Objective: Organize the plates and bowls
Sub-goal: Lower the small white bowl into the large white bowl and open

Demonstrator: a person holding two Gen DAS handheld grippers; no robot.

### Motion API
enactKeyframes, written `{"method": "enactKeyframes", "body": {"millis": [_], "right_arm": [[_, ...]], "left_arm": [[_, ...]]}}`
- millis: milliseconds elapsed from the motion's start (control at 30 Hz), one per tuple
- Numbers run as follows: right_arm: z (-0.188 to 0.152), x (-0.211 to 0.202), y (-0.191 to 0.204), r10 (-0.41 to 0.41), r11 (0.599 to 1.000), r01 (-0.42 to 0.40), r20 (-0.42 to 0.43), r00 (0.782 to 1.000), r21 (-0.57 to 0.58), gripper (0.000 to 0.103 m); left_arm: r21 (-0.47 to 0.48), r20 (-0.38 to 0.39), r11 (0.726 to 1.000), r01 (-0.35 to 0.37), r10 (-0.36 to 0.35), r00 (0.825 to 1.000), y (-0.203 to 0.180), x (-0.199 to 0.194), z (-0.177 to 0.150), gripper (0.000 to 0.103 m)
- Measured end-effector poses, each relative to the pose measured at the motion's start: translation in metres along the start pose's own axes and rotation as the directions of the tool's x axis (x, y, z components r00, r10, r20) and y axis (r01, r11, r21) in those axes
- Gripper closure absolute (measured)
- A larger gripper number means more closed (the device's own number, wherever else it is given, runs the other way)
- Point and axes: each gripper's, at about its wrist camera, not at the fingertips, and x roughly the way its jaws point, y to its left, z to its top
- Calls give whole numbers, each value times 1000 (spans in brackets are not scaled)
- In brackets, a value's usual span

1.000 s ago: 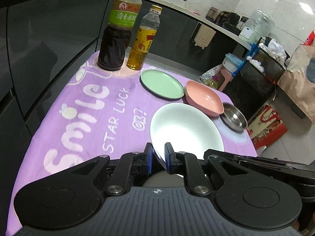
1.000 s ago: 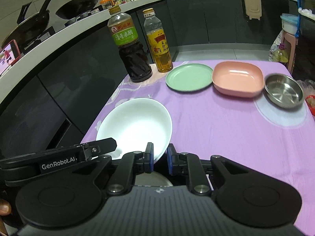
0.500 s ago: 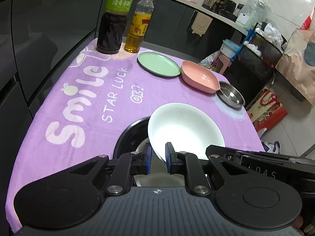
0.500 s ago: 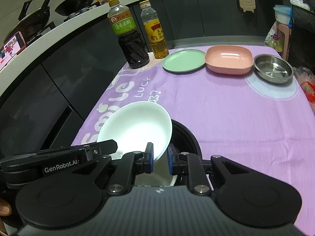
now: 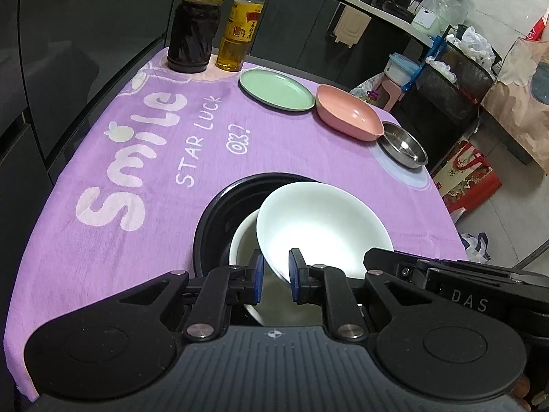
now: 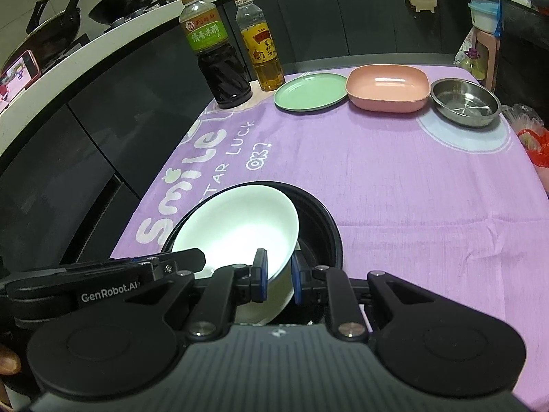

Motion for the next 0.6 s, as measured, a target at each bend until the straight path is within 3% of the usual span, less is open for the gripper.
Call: {"method": "enactKeyframes", "body": {"millis": [367, 600], "right_arm": [[-4, 4, 0, -14, 1000, 14, 0, 1000, -24, 93], [-5, -5, 5, 2, 998, 2, 57, 998, -67, 83]], "left_arm": [[-5, -13, 1000, -15, 15, 1000, 2, 0, 0, 89], [3, 14, 1000, -29, 29, 999, 1, -5, -2, 89]]}}
